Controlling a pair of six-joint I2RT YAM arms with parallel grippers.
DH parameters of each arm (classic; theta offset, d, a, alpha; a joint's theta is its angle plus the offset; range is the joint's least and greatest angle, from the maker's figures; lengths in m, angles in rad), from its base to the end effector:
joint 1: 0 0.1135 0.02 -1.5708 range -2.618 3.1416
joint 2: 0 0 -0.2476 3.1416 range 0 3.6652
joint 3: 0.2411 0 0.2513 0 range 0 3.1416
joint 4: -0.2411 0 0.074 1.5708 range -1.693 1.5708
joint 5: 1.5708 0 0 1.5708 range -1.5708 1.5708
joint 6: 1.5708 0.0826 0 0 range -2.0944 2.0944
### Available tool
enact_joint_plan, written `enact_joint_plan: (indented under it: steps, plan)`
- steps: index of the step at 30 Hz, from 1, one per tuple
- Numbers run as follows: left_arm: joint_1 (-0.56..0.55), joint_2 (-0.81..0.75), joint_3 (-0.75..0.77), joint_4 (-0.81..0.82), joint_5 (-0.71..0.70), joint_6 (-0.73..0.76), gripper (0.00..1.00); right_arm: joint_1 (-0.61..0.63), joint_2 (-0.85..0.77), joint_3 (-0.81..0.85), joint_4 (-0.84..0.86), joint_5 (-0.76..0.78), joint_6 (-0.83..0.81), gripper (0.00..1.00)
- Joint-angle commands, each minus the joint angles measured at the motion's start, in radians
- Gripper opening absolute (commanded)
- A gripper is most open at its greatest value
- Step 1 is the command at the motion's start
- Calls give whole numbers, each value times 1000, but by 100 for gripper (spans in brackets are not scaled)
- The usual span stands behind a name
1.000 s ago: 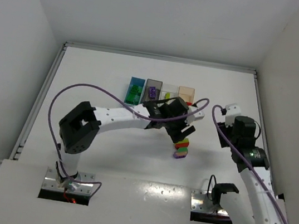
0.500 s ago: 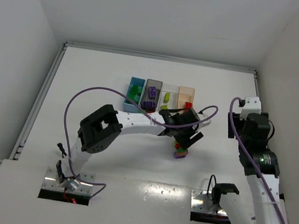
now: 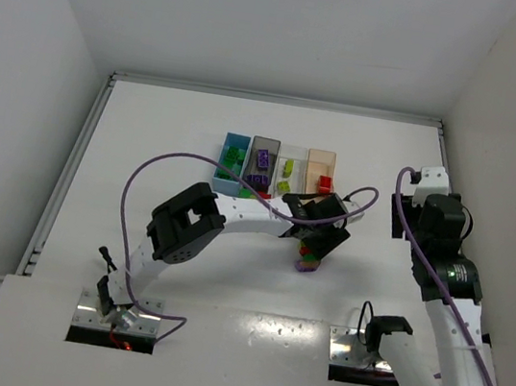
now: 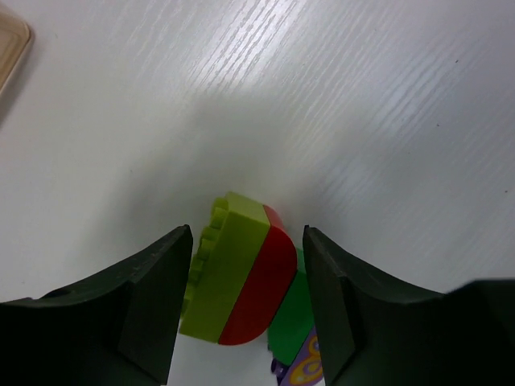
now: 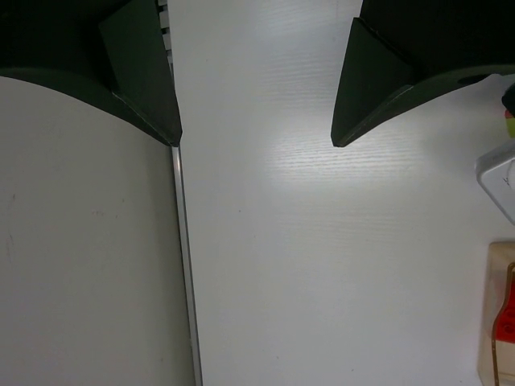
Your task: Sort the legos into containers by color
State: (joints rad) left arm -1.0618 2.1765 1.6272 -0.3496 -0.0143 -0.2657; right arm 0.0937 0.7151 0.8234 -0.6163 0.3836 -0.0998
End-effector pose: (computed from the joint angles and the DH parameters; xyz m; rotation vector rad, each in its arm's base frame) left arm 0.2437 -0.4342 0.1183 0.9834 2.3551 -0.5347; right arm 0.2028 -0.0120 0.2886 0.0349 2.0624 -0.4016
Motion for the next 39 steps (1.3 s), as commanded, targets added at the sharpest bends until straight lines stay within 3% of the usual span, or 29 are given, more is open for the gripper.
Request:
enact_joint_plan:
  steps: [1,4,7,10,13,20,25,30,39]
  plan:
    - [-3,6,25,3,-29,-36,61,-3,0,28,4,1,17,76]
    - [8,16,16,-6,-29,-46,46,-3,0,28,4,-8,17,76]
    - [20,3,-9,-6,-39,-55,17,-3,20,28,4,-20,17,76]
    - [43,-23,-52,-6,-52,-73,1,-3,29,28,-7,-46,26,76]
    - [66,-96,-122,4,-94,-86,0,-3,40,49,-28,-112,41,76]
    - [114,-342,-271,29,-219,-194,0,-3,93,69,-56,-507,141,76]
    - [135,-445,-291,-5,-328,-277,0,8,150,69,-16,-820,204,76]
    - [195,-489,-291,-37,-328,-357,0,8,242,39,94,-1078,323,76]
    - [270,-511,-282,-46,-339,-394,0,73,421,2,370,-1206,595,76]
